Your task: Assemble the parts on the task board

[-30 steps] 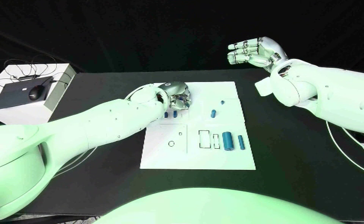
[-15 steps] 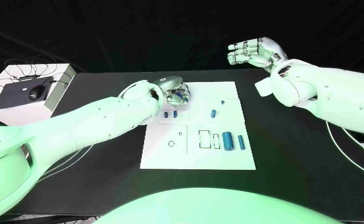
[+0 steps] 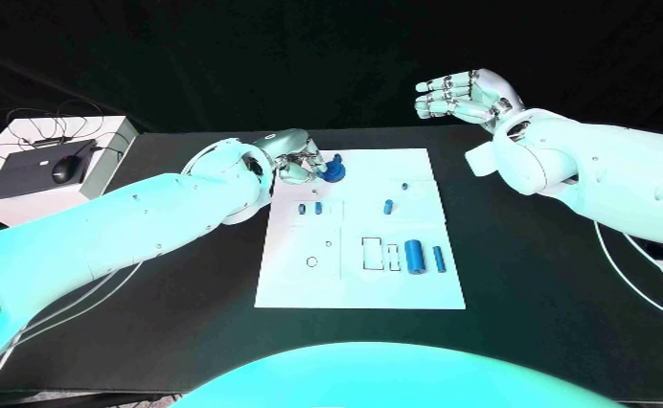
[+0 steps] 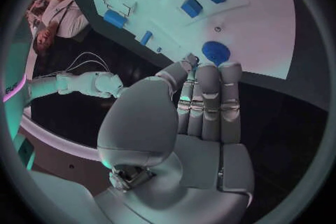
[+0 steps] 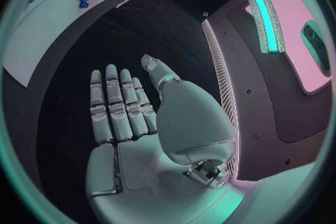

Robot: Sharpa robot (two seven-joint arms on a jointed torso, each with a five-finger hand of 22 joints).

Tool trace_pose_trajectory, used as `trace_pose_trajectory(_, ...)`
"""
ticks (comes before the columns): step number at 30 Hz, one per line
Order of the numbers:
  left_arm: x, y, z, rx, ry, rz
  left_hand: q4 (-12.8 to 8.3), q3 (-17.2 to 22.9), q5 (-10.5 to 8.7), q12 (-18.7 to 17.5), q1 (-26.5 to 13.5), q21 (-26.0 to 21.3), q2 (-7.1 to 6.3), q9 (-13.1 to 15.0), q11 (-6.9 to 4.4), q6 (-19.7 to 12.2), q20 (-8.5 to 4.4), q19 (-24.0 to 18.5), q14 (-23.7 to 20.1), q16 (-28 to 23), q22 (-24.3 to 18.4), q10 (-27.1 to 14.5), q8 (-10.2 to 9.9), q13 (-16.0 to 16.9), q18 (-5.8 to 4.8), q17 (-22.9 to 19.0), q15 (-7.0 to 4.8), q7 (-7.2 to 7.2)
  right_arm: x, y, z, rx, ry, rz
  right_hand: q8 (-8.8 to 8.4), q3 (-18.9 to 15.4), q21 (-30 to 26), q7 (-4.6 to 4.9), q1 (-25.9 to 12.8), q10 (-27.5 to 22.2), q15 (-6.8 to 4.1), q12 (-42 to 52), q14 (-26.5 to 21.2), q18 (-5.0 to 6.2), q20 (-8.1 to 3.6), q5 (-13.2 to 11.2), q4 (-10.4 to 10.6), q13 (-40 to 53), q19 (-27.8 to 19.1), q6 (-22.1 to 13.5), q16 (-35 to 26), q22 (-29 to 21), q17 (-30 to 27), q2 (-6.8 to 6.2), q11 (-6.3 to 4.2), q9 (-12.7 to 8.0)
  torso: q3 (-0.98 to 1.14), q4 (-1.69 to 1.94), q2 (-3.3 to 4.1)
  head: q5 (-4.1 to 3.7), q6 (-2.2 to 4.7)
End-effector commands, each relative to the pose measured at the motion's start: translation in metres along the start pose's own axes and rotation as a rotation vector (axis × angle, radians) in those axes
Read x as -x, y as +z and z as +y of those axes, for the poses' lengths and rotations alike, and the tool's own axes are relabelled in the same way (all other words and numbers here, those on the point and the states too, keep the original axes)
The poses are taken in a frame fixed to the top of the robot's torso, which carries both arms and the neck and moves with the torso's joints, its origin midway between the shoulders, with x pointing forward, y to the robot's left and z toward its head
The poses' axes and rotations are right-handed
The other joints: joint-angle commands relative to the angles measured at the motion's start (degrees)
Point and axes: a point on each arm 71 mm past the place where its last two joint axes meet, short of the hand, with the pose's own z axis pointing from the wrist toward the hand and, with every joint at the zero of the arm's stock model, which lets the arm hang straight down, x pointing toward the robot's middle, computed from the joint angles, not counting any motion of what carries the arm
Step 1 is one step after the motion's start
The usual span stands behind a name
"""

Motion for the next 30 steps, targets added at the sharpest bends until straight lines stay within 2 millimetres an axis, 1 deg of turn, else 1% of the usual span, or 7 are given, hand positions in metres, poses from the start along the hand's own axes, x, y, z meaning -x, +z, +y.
trace_pose_trajectory(1, -0.001, -0.001, 0.003, 0.007, -0.006, 0.021, -0.1, -0.3, 0.19, 0.2, -0.3, 0.2, 0.15, 0.1, 0.23, 0.0, -0.02, -0.3, -0.3, -0.3, 2.5, -0.1, -0.1, 0.0, 0.83, 0.1, -0.25, -0.07, -0.001, 0.000, 0.001, 0.012, -0.001, 0.008, -0.15, 0.4, 0.1, -0.10, -0.4, 0.1, -0.10, -0.1, 0.1, 0.27, -0.29, 0.2, 0.1, 0.0, -0.1, 0.3, -0.2, -0.1, -0.1, -0.01, -0.21, 0.0, -0.08, 0.00, 0.04, 0.17, 0.00)
trace_pose_trajectory(5, -0.002, -0.002, 0.007, 0.013, -0.004, 0.021, -0.1, -0.3, 0.19, 0.2, -0.3, 0.2, 0.15, 0.1, 0.23, 0.0, -0.02, -0.3, -0.3, -0.3, 2.5, -0.1, -0.1, 0.0, 0.83, 0.1, -0.25, -0.07, -0.001, 0.000, 0.001, 0.013, 0.000, 0.009, -0.15, 0.4, 0.1, -0.10, -0.4, 0.1, -0.10, -0.1, 0.1, 0.27, -0.29, 0.2, 0.1, 0.0, -0.1, 0.3, -0.2, -0.1, -0.1, -0.01, -0.21, 0.0, -0.09, -0.06, 0.04, 0.30, 0.00)
trace_pose_trajectory(7, -0.004, -0.002, 0.009, 0.016, -0.003, 0.022, -0.1, -0.3, 0.20, 0.2, -0.2, 0.3, 0.12, 0.1, 0.22, 0.0, -0.02, -0.2, -0.3, -0.3, 2.5, 0.0, -0.1, 0.0, 0.83, 0.1, -0.26, -0.11, -0.001, 0.000, 0.001, 0.013, 0.000, 0.009, -0.15, 0.4, 0.1, -0.10, -0.4, 0.1, -0.10, -0.1, 0.1, 0.27, -0.29, 0.2, 0.1, 0.0, -0.1, 0.3, -0.2, -0.1, -0.1, -0.01, -0.21, 0.0, -0.06, -0.06, 0.03, 0.36, 0.00)
trace_pose_trajectory(14, -0.014, -0.003, 0.017, 0.031, 0.001, 0.029, 0.0, -0.4, 0.20, 0.2, -0.2, 0.3, 0.04, 0.0, 0.27, -0.1, 0.00, -0.3, -0.3, -0.3, 2.5, -0.2, -0.1, 0.0, 0.85, 0.2, -0.22, -0.05, -0.002, 0.001, 0.001, 0.013, 0.000, 0.011, -0.15, 0.4, 0.1, -0.10, -0.4, 0.1, -0.10, -0.1, 0.1, 0.27, -0.29, 0.2, 0.1, 0.0, -0.1, 0.3, -0.2, -0.1, -0.1, -0.01, -0.21, 0.0, -0.07, -0.11, 0.05, 0.34, 0.00)
trace_pose_trajectory(19, -0.022, -0.005, 0.022, 0.042, 0.006, 0.038, 0.0, -0.3, 0.19, 0.2, -0.1, 0.3, 0.02, 0.1, 0.29, -0.2, 0.02, -0.3, -0.3, -0.3, 2.5, -0.2, -0.1, 0.0, 0.88, 0.2, -0.21, -0.04, -0.002, 0.001, 0.001, 0.013, 0.000, 0.010, -0.15, 0.4, 0.1, -0.10, -0.4, 0.1, -0.10, -0.1, 0.1, 0.27, -0.29, 0.2, 0.1, 0.0, -0.1, 0.3, -0.2, -0.1, -0.1, -0.01, -0.21, 0.0, -0.04, -0.09, 0.04, 0.39, 0.00)
trace_pose_trajectory(23, -0.026, -0.005, 0.025, 0.048, 0.008, 0.045, 0.0, -0.3, 0.19, 0.2, -0.1, 0.3, -0.01, 0.1, 0.32, -0.2, 0.05, -0.3, -0.3, -0.3, 2.5, -0.3, -0.1, 0.0, 0.91, 0.3, -0.19, -0.01, -0.002, 0.001, 0.001, 0.013, 0.000, 0.010, -0.15, 0.4, 0.1, -0.10, -0.4, 0.1, -0.10, -0.1, 0.1, 0.27, -0.29, 0.2, 0.1, 0.0, -0.1, 0.3, -0.2, -0.1, -0.1, -0.01, -0.21, 0.0, -0.03, -0.10, 0.00, 0.50, 0.00)
trace_pose_trajectory(30, -0.029, -0.005, 0.026, 0.047, 0.013, 0.048, 0.0, -0.3, 0.19, 0.2, -0.1, 0.3, -0.01, 0.1, 0.32, -0.2, 0.05, -0.3, -0.3, -0.3, 2.5, -0.3, -0.1, 0.0, 0.91, 0.3, -0.19, -0.01, -0.002, 0.001, 0.001, 0.013, 0.000, 0.011, -0.15, 0.4, 0.1, -0.10, -0.4, 0.1, -0.10, -0.1, 0.1, 0.27, -0.29, 0.2, 0.1, 0.0, -0.1, 0.3, -0.2, -0.1, -0.1, -0.01, -0.21, 0.0, -0.03, -0.10, 0.03, 0.45, 0.00)
